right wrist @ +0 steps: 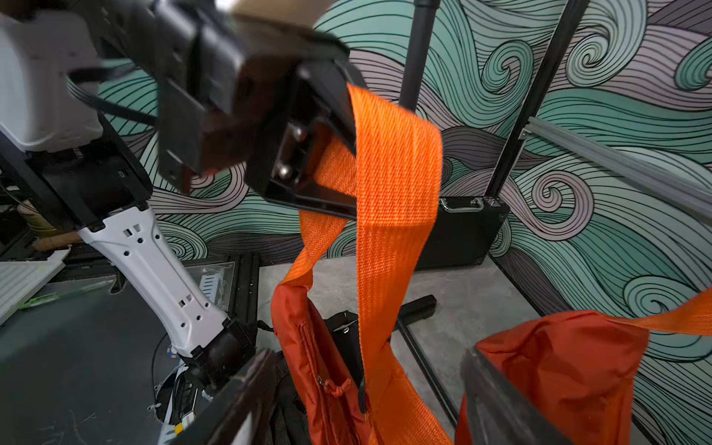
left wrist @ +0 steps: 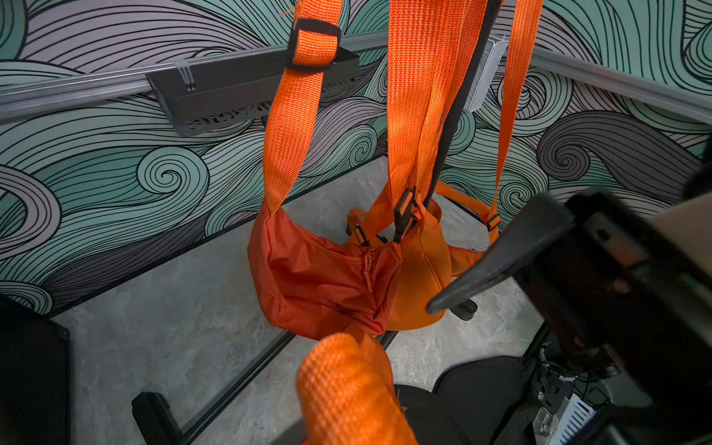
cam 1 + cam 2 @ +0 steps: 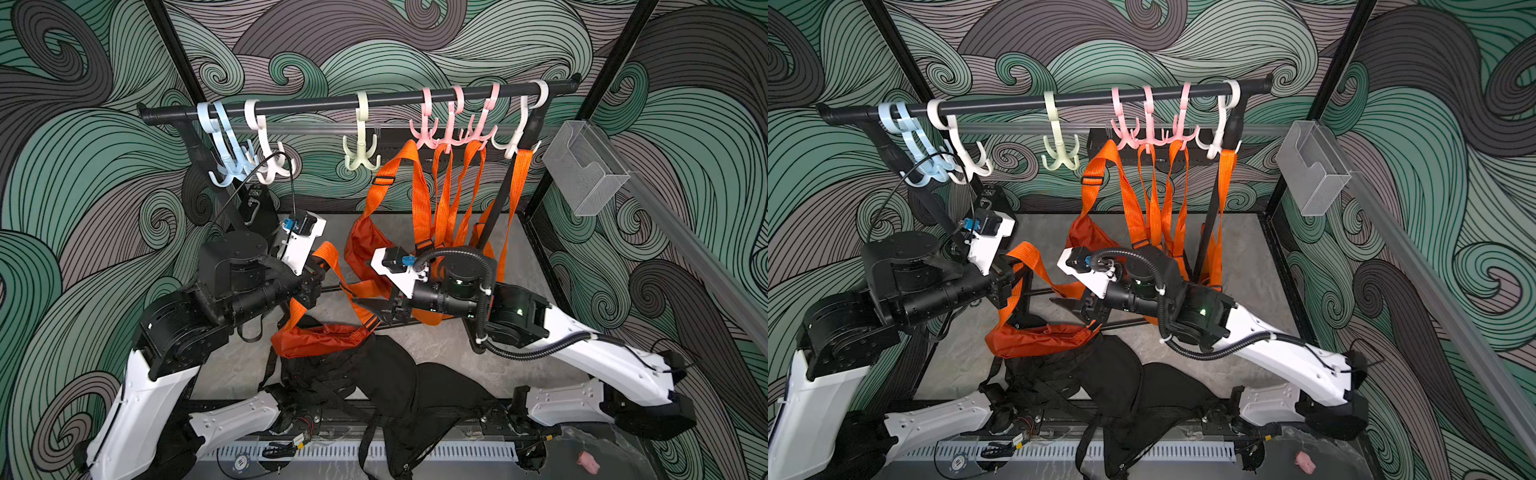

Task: Hang the bag on a hook
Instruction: Pick up the bag from the bag, then hang the bag on the hook.

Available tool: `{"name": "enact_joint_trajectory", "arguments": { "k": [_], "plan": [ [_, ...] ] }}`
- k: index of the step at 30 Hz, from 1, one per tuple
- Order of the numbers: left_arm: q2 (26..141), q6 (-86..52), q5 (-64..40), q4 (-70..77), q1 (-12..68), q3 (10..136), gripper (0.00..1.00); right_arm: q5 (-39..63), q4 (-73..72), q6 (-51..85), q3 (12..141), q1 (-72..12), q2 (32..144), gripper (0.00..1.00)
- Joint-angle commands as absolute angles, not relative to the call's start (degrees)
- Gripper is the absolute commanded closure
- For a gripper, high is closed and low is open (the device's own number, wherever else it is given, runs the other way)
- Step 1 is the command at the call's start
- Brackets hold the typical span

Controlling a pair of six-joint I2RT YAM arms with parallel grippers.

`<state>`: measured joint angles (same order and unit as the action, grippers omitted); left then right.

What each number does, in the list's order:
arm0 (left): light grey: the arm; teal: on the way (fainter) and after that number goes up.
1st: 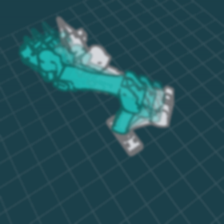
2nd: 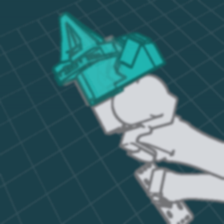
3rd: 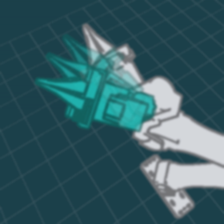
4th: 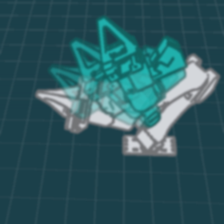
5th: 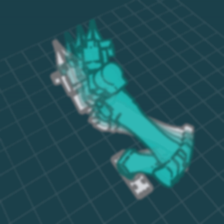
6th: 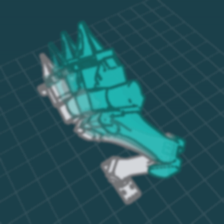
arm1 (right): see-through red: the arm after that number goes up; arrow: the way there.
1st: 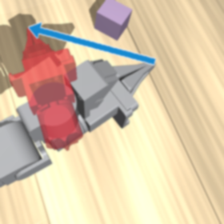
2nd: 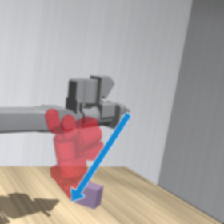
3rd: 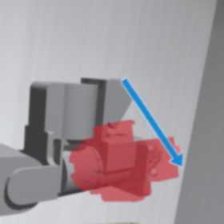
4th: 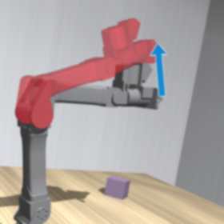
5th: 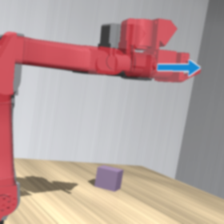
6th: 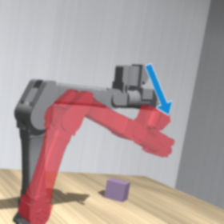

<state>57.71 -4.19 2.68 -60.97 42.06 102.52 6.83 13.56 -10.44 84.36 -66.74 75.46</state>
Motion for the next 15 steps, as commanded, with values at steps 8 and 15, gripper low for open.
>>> {"name": "enact_joint_trajectory", "arguments": {
  "k": [8,15],
  "plan": [
    [58.5,-5.5,4.5,-63.5,41.8,107.0,1.0,0.3,2.4,-12.4,82.2,-67.8,81.2,0.43],
    [58.6,-4.7,6.4,-63.0,41.7,106.8,1.0,-0.8,-0.8,-11.6,78.1,-64.3,74.8,0.96]
  ]
}}
